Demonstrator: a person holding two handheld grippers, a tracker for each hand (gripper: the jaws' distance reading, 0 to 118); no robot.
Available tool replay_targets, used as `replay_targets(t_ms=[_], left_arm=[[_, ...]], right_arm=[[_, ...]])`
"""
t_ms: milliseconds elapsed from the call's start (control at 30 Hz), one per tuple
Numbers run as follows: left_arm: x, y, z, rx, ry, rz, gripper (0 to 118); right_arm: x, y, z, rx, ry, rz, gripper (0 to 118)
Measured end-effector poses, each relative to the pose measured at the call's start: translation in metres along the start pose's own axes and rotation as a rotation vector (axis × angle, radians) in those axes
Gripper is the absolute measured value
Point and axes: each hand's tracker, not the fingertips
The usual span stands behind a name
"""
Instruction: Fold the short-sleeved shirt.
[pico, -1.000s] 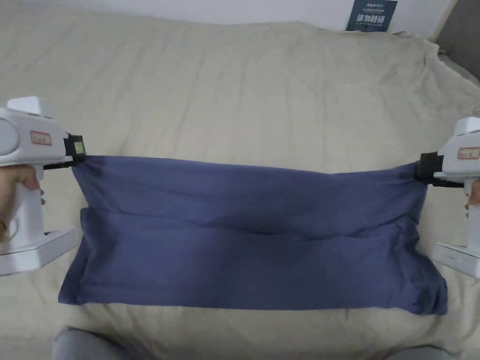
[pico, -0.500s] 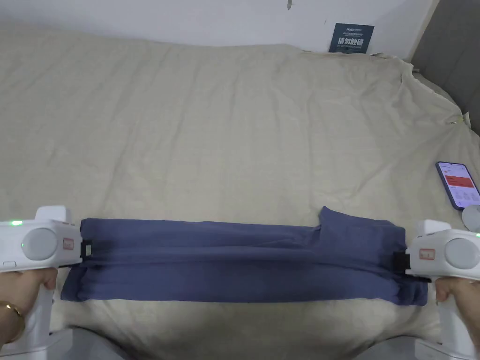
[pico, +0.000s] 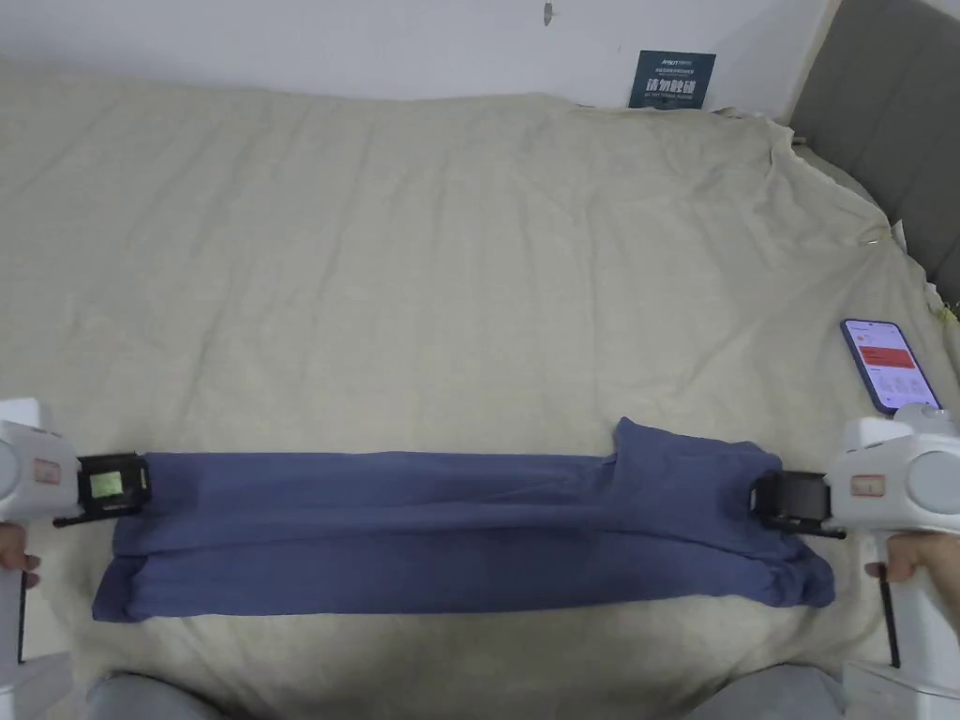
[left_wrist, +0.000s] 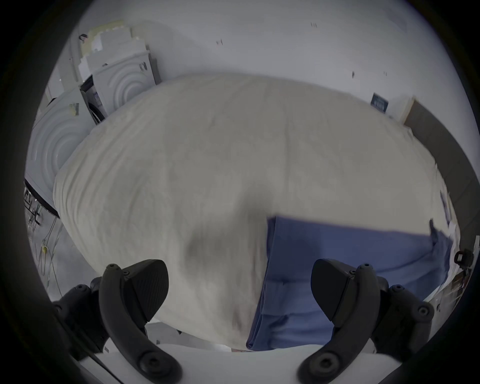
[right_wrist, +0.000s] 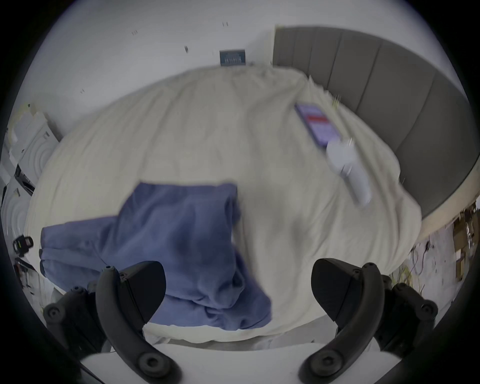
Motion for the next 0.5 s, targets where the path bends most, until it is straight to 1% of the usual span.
replay_targets(t_ms=[67,133,200,267,333,400,467,500], left_arm=[[0.002,0.020,0.019,0.047,-0.034,-0.003,113],[0.008,0.038,0.040,0.112,-0.077,-0.011,114],[0.019,0.050,0.060,0.198,-0.124,-0.006,114],[0.030,0.057,0.075,0.288,-0.152,-0.005,113],[0.045,0.053,0.091,0.444,-0.133,-0.014,112],[0.061,0.042,0.103,0.591,-0.082,-0.054,112],[0.075,0.032,0.111,0.686,-0.044,-0.090,111],[0.081,0.024,0.114,0.708,-0.049,-0.105,111]], right_arm=[[0.001,0.020,0.023,0.064,-0.020,0.051,112],[-0.007,0.037,0.050,0.164,-0.036,0.099,112],[-0.013,0.050,0.072,0.276,-0.031,0.126,112],[-0.025,0.055,0.093,0.402,-0.014,0.138,113],[-0.031,0.054,0.103,0.525,0.002,0.138,113],[-0.042,0.048,0.113,0.636,0.004,0.147,114],[-0.052,0.040,0.116,0.721,-0.016,0.173,114],[-0.057,0.034,0.117,0.754,-0.016,0.179,114]])
